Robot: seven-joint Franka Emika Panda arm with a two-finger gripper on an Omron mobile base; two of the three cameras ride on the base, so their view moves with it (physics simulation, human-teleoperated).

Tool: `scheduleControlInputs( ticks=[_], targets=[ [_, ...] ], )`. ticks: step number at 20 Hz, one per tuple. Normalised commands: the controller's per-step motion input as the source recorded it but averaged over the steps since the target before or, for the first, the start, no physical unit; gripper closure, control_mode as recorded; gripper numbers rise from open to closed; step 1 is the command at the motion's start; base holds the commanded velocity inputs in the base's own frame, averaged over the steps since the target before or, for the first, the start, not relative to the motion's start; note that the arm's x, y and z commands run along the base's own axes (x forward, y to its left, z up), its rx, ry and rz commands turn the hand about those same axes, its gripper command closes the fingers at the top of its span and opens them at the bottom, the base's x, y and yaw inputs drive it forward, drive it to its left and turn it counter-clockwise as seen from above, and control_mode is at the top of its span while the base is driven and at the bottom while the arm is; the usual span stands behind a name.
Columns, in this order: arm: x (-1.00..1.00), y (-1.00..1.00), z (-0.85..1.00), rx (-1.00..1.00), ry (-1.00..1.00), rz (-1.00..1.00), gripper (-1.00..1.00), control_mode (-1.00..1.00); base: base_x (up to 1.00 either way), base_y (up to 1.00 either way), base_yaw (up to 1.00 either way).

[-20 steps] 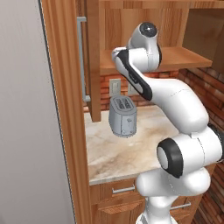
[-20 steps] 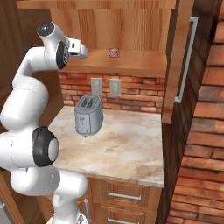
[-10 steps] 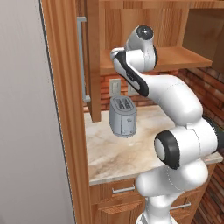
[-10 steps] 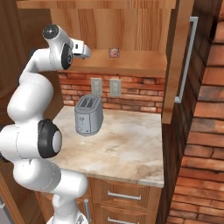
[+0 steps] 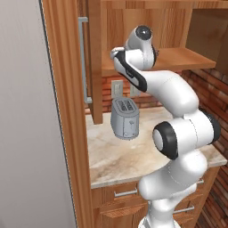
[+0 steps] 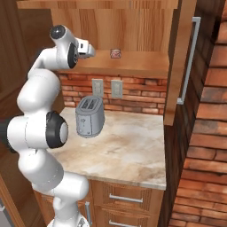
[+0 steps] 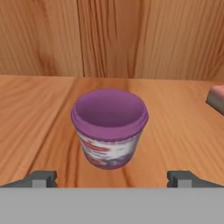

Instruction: Pick the avocado and bread from the counter and place them on the plate. Then pick the jam from the cabinet and place it next to the plate. Lastly close the cabinet door.

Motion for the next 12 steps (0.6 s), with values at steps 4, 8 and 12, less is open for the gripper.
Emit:
scheduleControlInputs(
  ticks=[4,8,12],
  targets=[
    [0.4,0.03,0.0,0.0,0.0,0.0,-1.0,-1.0,0.0,0.0,0.0],
    [0.41,0.03,0.0,0.0,0.0,0.0,-1.0,-1.0,0.0,0.0,0.0],
    [0.41,0.1,0.0,0.0,0.0,0.0,-1.0,-1.0,0.0,0.0,0.0]
  ],
)
